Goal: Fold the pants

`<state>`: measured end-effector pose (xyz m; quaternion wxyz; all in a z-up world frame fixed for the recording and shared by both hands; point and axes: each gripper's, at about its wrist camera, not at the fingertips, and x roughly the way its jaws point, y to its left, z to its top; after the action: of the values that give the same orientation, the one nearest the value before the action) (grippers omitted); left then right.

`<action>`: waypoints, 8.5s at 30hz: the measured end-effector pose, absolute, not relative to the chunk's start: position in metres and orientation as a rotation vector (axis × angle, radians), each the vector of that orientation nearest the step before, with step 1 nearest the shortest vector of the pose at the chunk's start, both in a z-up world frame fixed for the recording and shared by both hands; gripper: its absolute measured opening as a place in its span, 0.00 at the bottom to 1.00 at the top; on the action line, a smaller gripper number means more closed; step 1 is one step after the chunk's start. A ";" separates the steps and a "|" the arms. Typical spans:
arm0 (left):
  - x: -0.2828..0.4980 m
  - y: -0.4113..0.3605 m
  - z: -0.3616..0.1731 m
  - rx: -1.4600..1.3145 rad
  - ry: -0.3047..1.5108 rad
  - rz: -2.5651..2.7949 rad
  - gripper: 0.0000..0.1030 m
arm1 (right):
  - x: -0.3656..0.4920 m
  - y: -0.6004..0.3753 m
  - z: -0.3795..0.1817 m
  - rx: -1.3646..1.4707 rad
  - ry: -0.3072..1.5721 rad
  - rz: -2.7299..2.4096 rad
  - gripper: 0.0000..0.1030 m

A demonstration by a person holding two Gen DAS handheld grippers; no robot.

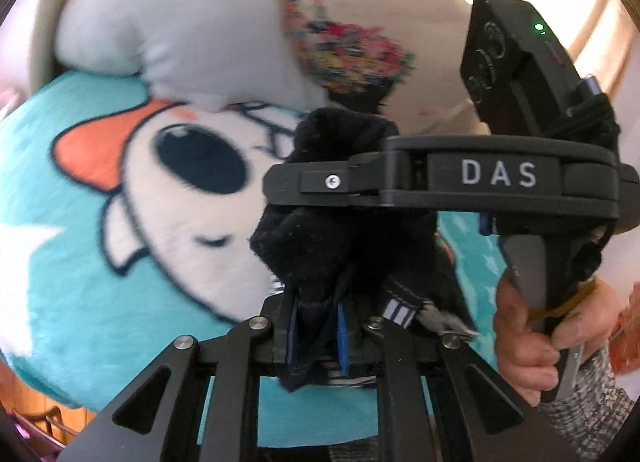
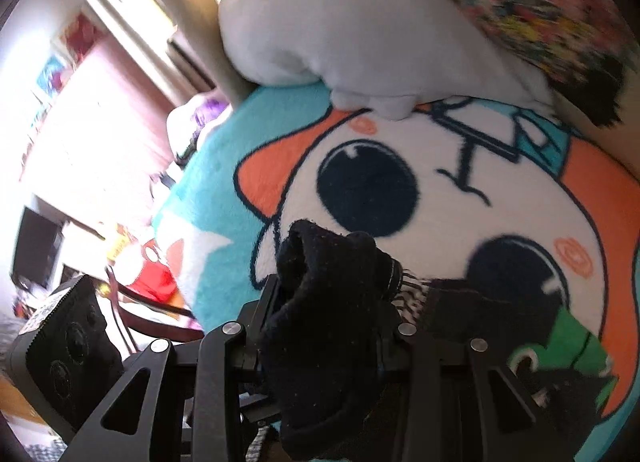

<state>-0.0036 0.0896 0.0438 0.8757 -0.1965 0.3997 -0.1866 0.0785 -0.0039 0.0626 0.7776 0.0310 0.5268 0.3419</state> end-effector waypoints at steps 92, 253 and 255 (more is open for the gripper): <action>-0.009 0.044 0.032 -0.054 0.905 -0.054 0.76 | -0.002 -0.275 -0.005 0.662 0.928 0.415 0.86; -0.054 0.065 0.088 -0.075 0.588 0.132 0.89 | -0.015 -0.129 0.036 0.140 0.799 0.226 0.80; -0.055 0.065 0.089 -0.074 0.580 0.132 0.89 | -0.015 -0.128 0.036 0.137 0.801 0.225 0.80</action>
<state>-0.0552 0.0653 0.0885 0.9555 -0.0364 0.2855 0.0649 -0.0150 -0.1284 0.0360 0.9125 0.0664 0.3887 0.1091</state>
